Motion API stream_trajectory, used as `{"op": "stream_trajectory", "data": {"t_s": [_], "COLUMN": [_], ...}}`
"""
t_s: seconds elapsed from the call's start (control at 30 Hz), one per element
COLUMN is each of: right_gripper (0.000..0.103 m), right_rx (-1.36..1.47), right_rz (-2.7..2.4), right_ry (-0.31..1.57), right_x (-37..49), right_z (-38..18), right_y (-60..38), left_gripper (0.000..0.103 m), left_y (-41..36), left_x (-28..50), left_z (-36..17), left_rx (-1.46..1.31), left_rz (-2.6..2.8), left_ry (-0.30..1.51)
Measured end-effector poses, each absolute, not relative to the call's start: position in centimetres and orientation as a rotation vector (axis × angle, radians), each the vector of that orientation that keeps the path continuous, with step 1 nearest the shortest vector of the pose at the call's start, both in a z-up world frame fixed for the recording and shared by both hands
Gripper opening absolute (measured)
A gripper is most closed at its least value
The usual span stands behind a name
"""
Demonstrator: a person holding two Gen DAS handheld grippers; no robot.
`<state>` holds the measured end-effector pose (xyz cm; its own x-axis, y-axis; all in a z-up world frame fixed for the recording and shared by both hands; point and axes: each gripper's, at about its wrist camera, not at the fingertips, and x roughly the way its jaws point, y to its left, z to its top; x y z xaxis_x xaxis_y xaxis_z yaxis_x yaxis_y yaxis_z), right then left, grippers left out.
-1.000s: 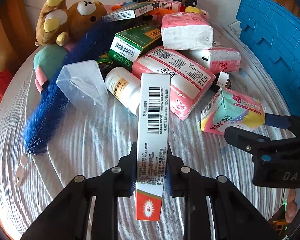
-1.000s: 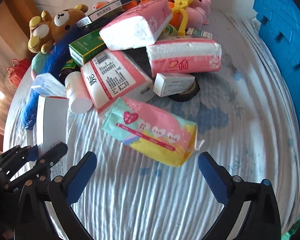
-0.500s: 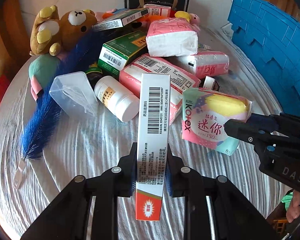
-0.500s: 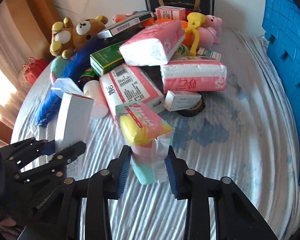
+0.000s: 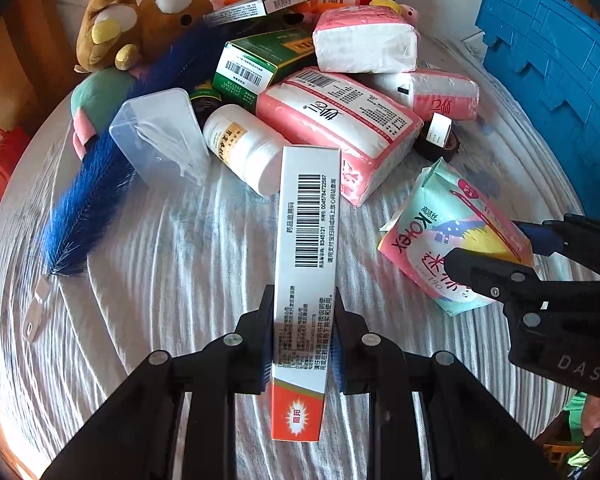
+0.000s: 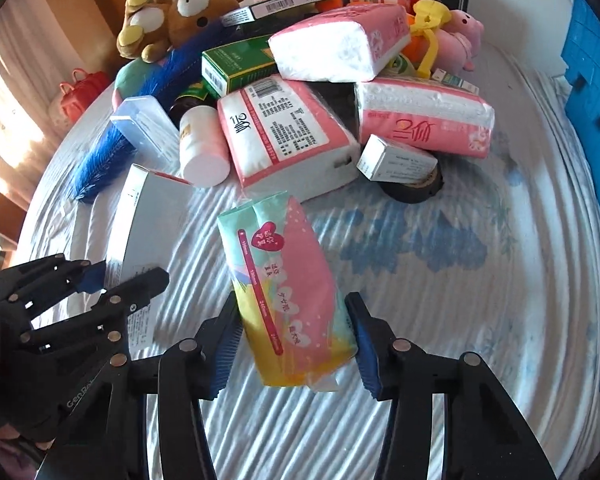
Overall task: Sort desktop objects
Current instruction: 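Grasp the pink Kotex pad pack with the right gripper and lift it, then carry both items into the blue crate and open both grippers to drop them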
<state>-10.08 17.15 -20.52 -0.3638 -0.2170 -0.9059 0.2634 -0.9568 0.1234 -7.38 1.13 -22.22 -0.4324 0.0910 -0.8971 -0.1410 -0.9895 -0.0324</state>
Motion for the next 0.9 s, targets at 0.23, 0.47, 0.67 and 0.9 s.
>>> {"op": "stream_trajectory", "data": {"t_s": [0.23, 0.47, 0.67, 0.9], "right_gripper": [0.045, 0.045, 0.045, 0.045], "right_rx": [1.313, 0.934, 0.706, 0.565], "right_rz": [-2.507, -2.749, -2.97, -3.165], "right_ry": [0.043, 0.074, 0.073, 0.037], "right_x": [-8.1, -5.1, -2.8, -0.8], "right_z": [-13.5, -2.2, 5.1, 10.3], "right_y": [18.1, 22.3, 28.9, 38.3], "left_gripper": [0.023, 0.023, 0.023, 0.023], "left_y": [2.0, 7.2, 14.5, 24.1], "left_x": [-6.3, -5.6, -5.9, -6.3], "left_z": [-16.1, -6.8, -0.2, 6.0], "left_rx": [-1.382, -1.053, -0.826, -0.655], "left_rz": [2.645, 2.705, 2.665, 2.614], "left_ry": [0.036, 0.082, 0.113, 0.129]}}
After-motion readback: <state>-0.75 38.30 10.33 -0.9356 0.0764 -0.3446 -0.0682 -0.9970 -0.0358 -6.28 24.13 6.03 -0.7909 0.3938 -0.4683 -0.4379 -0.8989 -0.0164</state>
